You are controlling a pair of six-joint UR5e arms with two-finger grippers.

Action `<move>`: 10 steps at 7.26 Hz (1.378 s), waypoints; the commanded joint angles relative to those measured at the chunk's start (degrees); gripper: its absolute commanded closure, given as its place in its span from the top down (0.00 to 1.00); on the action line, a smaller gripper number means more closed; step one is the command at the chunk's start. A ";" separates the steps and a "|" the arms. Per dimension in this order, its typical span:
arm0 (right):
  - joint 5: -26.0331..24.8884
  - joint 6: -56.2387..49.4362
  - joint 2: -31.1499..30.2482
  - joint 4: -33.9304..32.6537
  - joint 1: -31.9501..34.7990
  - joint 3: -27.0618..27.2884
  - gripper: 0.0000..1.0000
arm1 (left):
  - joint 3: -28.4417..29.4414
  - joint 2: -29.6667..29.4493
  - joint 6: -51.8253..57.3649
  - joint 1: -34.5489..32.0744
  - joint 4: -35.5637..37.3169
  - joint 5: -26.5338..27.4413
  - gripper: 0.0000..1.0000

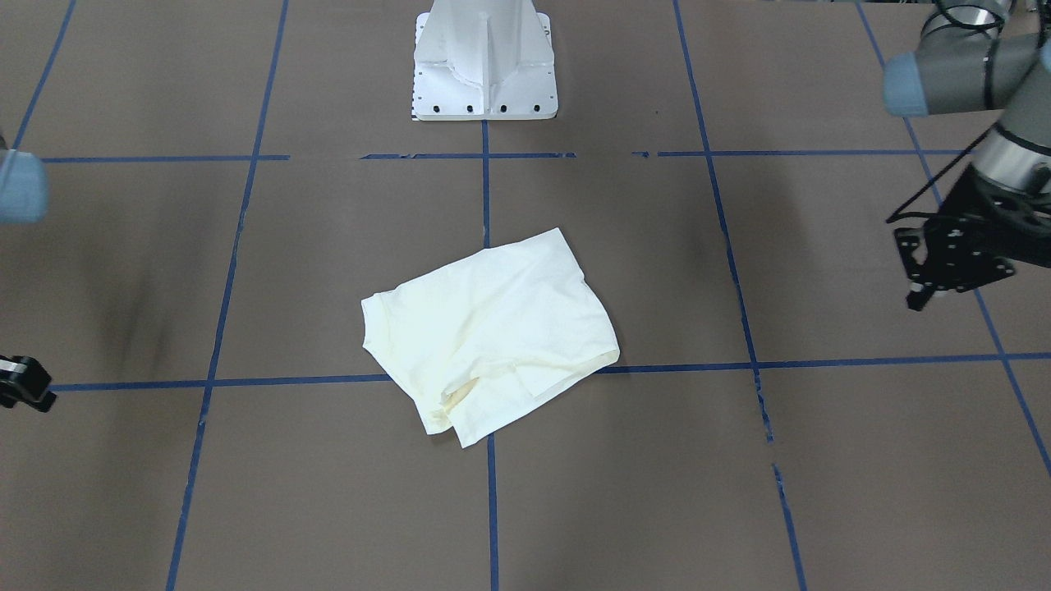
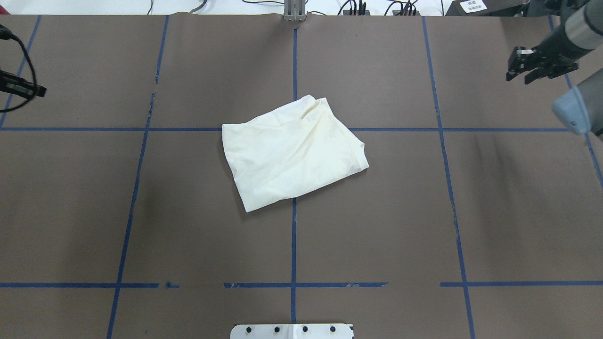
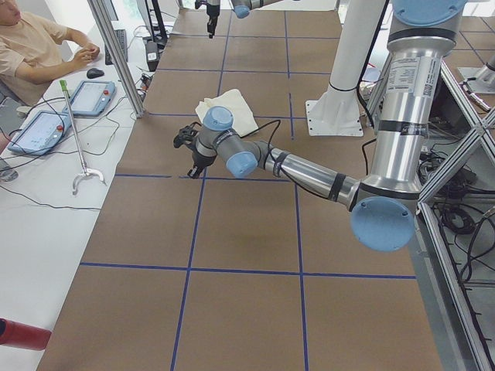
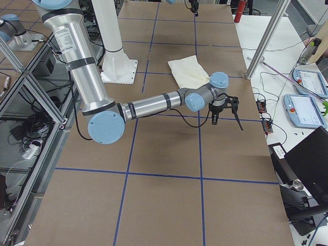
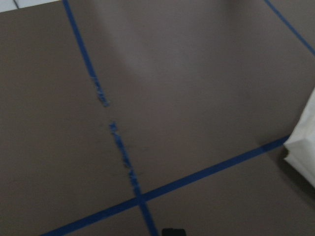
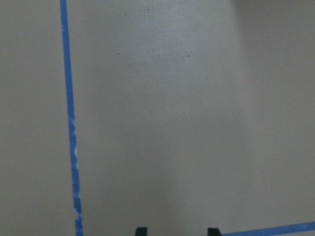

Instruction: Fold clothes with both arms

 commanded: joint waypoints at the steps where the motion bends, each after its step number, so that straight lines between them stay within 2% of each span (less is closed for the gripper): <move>1: 2.72 -12.82 -8.72 -9.23 5.93 9.65 1.00 | 6.39 0.01 15.24 -13.21 5.15 -8.81 0.67; 2: 2.72 -14.58 -15.21 -8.80 6.90 14.57 1.00 | 9.21 0.01 18.17 -15.77 5.16 -8.83 1.00; 3: 2.72 -17.12 -20.67 -9.23 8.13 19.06 1.00 | 10.54 0.01 19.25 -17.37 5.25 -9.01 1.00; 4: 2.72 -17.49 -22.55 -9.15 8.14 19.80 1.00 | 11.43 -0.25 19.26 -18.08 8.29 -9.01 1.00; 5: 2.46 -17.50 -22.57 -9.15 8.14 19.46 1.00 | 10.30 -0.77 19.26 -18.78 12.59 -9.10 1.00; 6: 2.37 -17.50 -22.39 -9.15 8.06 19.28 1.00 | 9.68 0.18 19.26 -19.14 13.15 -9.18 1.00; 8: 2.54 -17.41 -22.65 -9.06 8.06 19.10 1.00 | 4.87 5.69 19.26 -19.93 10.80 -9.10 1.00; 10: 2.46 -17.41 -22.48 -8.54 8.06 17.45 1.00 | 4.24 6.07 18.65 -19.93 12.35 -10.06 1.00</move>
